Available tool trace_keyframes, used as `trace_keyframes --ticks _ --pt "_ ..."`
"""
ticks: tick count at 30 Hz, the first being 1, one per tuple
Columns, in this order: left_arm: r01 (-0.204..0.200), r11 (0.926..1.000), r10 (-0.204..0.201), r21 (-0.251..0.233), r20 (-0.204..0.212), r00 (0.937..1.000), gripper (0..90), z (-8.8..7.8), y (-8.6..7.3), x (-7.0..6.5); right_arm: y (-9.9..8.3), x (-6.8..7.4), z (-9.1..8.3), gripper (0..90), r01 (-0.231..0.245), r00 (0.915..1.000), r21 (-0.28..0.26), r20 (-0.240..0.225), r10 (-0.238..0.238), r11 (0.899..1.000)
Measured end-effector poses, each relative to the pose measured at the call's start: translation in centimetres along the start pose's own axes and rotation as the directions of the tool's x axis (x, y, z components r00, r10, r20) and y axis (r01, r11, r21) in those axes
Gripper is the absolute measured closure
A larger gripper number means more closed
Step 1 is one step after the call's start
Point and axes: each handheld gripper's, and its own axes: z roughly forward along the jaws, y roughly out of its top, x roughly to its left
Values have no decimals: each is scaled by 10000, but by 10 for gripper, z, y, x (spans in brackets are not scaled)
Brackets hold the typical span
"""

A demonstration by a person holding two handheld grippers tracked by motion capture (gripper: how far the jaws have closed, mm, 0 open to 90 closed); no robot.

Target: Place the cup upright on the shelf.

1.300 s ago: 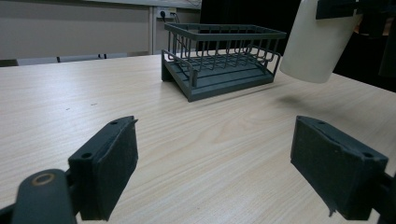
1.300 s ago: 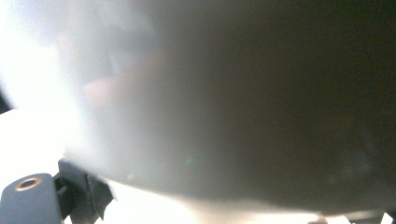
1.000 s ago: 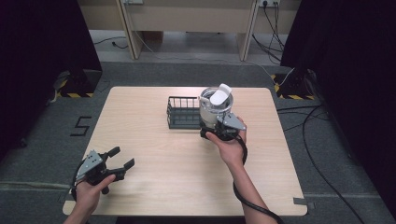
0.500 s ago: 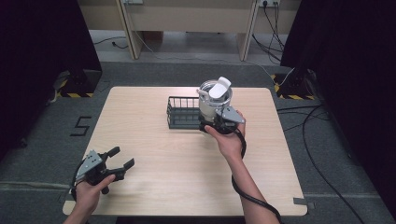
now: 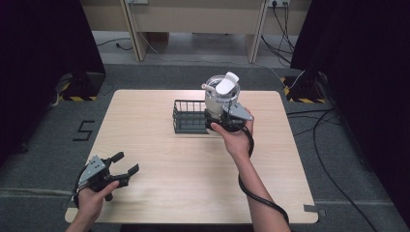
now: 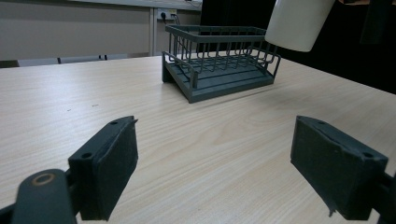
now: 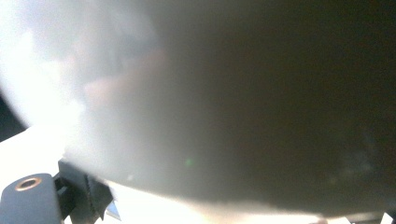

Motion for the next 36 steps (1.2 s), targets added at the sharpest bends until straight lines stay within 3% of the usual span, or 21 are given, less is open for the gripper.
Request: trace_keyframes --ticks 36 --pt "48 10000 -48 -38 31 10000 143 0 0 0 30 -6 33 113 -93 9998 39 190 92 9999"
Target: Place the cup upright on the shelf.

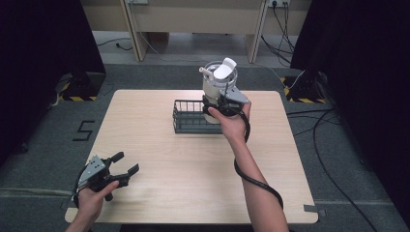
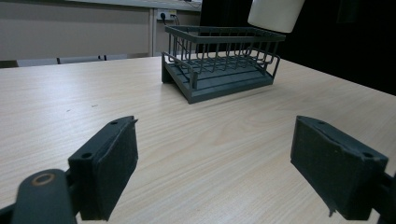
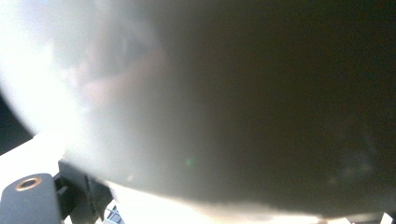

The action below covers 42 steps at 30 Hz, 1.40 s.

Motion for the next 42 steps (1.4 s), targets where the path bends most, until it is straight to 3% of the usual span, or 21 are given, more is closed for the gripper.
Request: trace_keyframes --ticks 23,42 --pt "19 10000 -19 -12 16 10000 143 0 0 0 6 -7 31 113 -293 9992 251 293 285 9993" --pt "35 10000 -35 -27 47 10000 143 0 0 0 0 -4 49 113 -375 9989 458 316 361 9982"
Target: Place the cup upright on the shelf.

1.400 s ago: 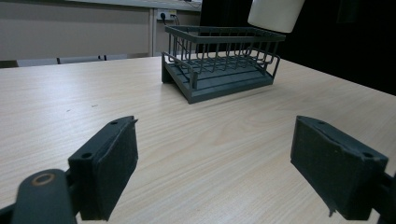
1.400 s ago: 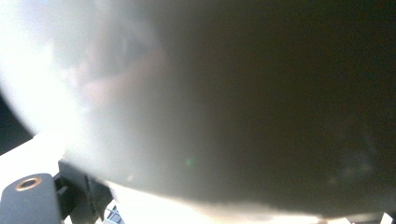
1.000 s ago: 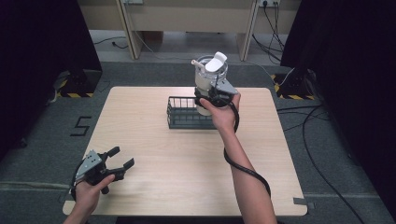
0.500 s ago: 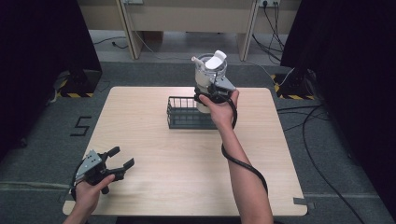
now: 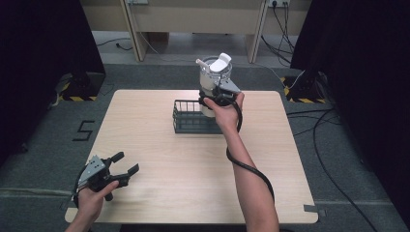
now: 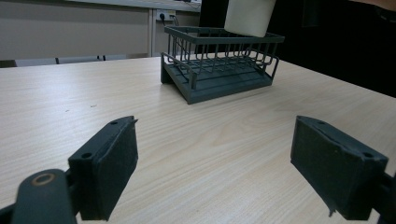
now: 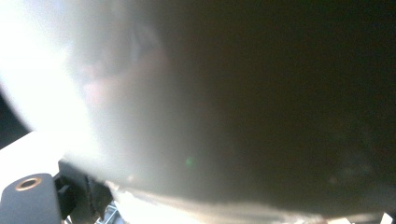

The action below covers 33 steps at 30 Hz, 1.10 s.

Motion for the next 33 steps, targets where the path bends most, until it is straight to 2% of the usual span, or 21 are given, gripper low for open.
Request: trace_keyframes --ticks 10,33 --pt "-4 10000 4 0 9 10000 143 0 0 0 -2 -1 7 113 -61 10000 111 72 61 9999" --pt "-4 10000 4 38 29 10000 143 1 0 0 -30 0 23 112 -78 9999 851 90 71 9963"
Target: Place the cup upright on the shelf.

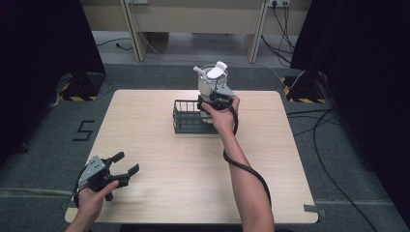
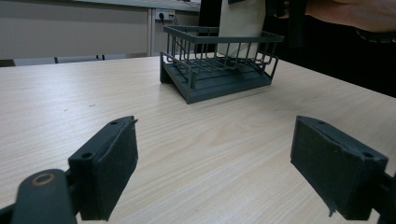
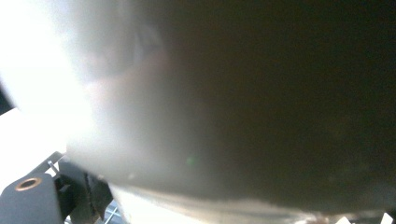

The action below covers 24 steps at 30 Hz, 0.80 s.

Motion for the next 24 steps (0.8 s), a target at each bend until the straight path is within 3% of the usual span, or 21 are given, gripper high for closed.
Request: trace_keyframes --ticks 24 --pt "-37 10000 37 16 41 10000 143 1 0 -2 -11 1 5 103 87 9999 -194 -67 -88 9998"
